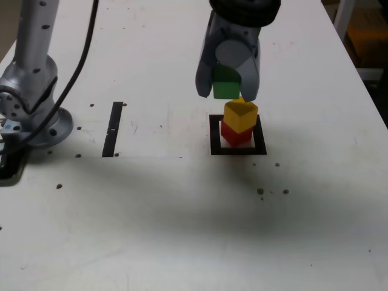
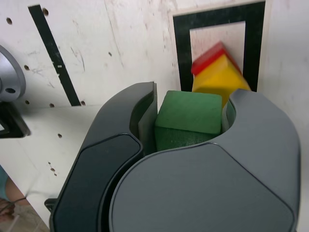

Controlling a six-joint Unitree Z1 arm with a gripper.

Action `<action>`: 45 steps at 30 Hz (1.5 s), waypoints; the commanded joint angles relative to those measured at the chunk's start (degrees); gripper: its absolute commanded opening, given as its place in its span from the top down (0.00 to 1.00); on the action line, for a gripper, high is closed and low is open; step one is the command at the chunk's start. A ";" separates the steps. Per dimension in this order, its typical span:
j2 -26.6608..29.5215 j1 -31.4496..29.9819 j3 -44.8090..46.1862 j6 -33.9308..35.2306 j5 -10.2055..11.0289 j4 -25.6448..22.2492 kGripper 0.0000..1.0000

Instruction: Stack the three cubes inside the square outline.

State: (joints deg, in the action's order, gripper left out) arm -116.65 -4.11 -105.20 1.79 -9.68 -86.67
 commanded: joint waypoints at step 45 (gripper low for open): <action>-4.46 1.74 -1.80 -2.93 -2.06 2.86 0.28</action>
State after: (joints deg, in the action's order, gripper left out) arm -120.99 -2.41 -107.10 -1.06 -11.78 -83.85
